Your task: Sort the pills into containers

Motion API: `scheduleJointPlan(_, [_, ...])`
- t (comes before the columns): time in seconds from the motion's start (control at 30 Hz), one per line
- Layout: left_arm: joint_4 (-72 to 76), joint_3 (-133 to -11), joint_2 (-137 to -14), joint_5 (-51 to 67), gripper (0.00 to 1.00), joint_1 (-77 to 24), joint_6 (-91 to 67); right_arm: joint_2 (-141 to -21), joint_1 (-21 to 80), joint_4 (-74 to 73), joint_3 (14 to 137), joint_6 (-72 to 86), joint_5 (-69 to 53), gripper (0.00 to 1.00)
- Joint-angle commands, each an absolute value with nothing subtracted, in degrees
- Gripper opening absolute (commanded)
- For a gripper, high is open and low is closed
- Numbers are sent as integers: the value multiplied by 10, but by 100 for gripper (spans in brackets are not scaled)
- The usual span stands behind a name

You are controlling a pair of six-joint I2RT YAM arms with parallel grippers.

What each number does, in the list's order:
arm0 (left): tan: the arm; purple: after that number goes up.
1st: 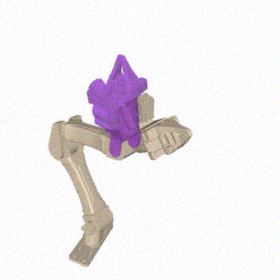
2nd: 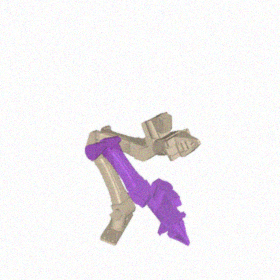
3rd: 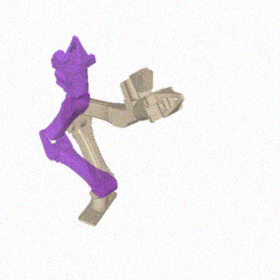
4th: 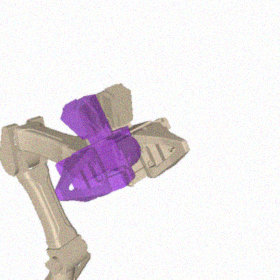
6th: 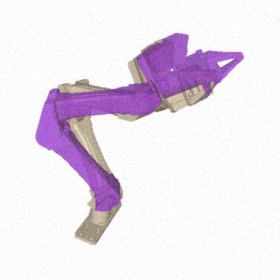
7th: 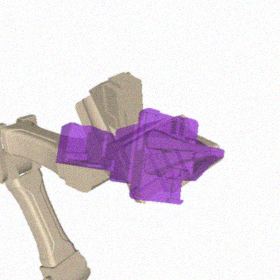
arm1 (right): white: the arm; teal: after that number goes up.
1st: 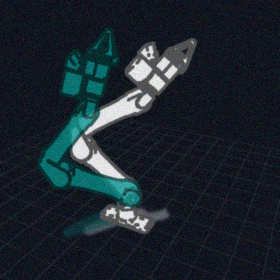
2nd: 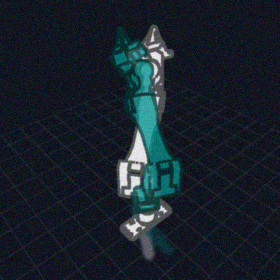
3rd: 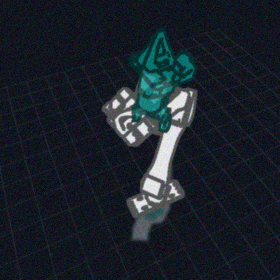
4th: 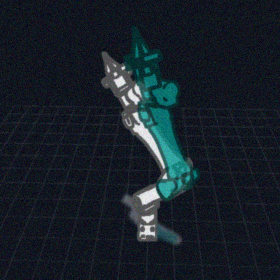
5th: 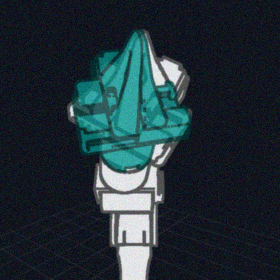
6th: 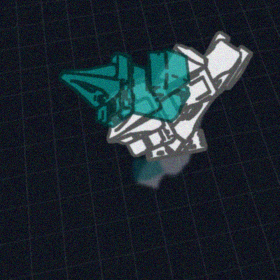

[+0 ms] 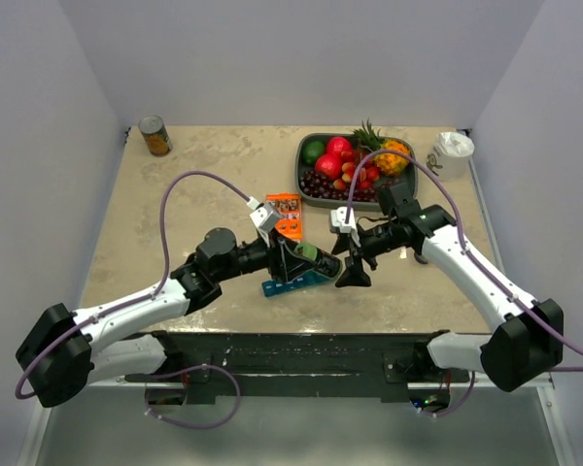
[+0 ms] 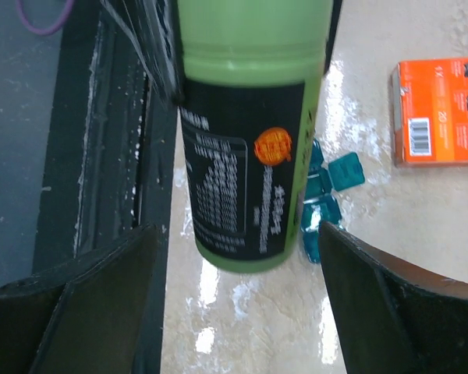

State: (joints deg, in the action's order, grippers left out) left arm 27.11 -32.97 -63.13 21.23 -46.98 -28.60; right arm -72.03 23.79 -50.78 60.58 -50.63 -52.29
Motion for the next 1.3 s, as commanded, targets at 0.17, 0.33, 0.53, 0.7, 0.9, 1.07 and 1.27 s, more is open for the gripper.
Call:
scheduleJointPlan(0.17, [373,-338,-645,170,0,-485,-318,-761,266,-448,643,-420,-606,84])
scheduleJointPlan(0.33, [397,-325,-642,156,0,-485,-333,-755,265,-407,620,-377,-603,75])
scheduleJointPlan(0.53, [417,-318,-641,157,0,-485,-346,-756,265,-381,611,-350,-641,65])
scheduleJointPlan(0.7, [427,-310,-634,150,0,-486,-352,-759,266,-400,618,-372,-664,31])
scheduleJointPlan(0.9, [427,-301,-621,152,8,-485,-348,-741,266,-455,617,-442,-656,0])
scheduleJointPlan(1.07, [410,-294,-595,160,66,-484,-323,-722,266,-477,609,-487,-631,0])
scheduleJointPlan(1.27, [296,-305,-533,124,92,-483,-247,-708,266,-475,592,-499,-592,0])
